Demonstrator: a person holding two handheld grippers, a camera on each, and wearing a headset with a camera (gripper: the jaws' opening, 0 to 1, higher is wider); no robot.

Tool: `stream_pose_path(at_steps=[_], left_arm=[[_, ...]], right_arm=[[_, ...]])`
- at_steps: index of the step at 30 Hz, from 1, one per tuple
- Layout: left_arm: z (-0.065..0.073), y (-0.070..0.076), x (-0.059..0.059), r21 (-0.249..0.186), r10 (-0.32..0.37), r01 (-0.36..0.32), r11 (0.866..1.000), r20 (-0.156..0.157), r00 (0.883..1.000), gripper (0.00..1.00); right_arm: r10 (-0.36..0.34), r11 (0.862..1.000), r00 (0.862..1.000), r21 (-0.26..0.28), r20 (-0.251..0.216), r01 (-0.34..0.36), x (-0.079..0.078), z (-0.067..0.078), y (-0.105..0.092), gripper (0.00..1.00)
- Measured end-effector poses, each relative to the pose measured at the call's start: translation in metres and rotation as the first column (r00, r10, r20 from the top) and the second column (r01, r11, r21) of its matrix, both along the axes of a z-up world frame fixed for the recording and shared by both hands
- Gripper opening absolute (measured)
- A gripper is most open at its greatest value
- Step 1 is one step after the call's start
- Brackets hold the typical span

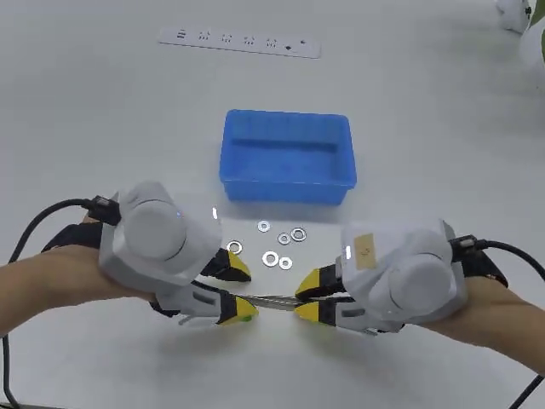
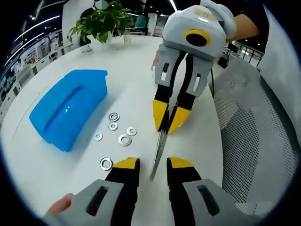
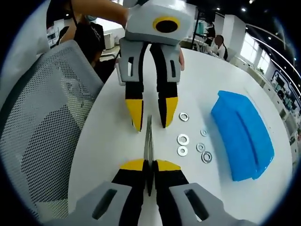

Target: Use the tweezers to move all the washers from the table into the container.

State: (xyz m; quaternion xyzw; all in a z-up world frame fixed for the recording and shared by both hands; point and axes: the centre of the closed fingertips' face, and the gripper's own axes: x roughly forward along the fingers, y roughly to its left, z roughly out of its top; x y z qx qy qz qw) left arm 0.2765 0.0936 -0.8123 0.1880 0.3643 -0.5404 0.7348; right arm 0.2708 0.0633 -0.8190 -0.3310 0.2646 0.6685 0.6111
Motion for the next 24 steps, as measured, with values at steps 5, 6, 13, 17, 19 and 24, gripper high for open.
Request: stream_pose_path(at_steps=[5, 6, 13, 17, 19, 24], left_arm=[[-0.001, 0.0, -0.003, 0.018, -0.017, 0.017, 1.0, 0.001, 1.0, 0.27], [-0.001, 0.001, -0.003, 0.02, -0.016, 0.016, 1.0, 0.0, 1.0, 0.26], [-0.002, 0.003, -0.002, 0.045, -0.011, 0.01, 0.999, 0.011, 1.0, 0.21], [-0.003, 0.007, 0.005, 0.088, -0.005, 0.001, 0.996, 0.041, 0.999, 0.13], [-0.004, 0.008, 0.005, 0.099, -0.015, 0.01, 0.995, 0.046, 0.999, 0.1], [-0.004, 0.01, 0.002, 0.13, -0.053, 0.043, 0.991, 0.075, 0.996, 0.08]], right_arm=[[-0.058, 0.997, 0.998, 0.058, -0.027, 0.06, 0.0, 0.003, 0.004, 0.07], [-0.062, 0.996, 0.998, 0.06, -0.016, 0.063, 0.001, 0.004, 0.004, 0.07], [-0.062, 0.99, 0.998, 0.126, 0.003, 0.061, 0.005, 0.024, 0.009, 0.07], [-0.065, 0.988, 0.998, 0.144, 0.005, 0.064, 0.006, 0.031, 0.013, 0.07], [-0.063, 0.987, 0.998, 0.146, 0.006, 0.061, 0.006, 0.031, 0.013, 0.07], [-0.064, 0.987, 0.998, 0.147, 0.006, 0.062, 0.004, 0.031, 0.015, 0.07]])
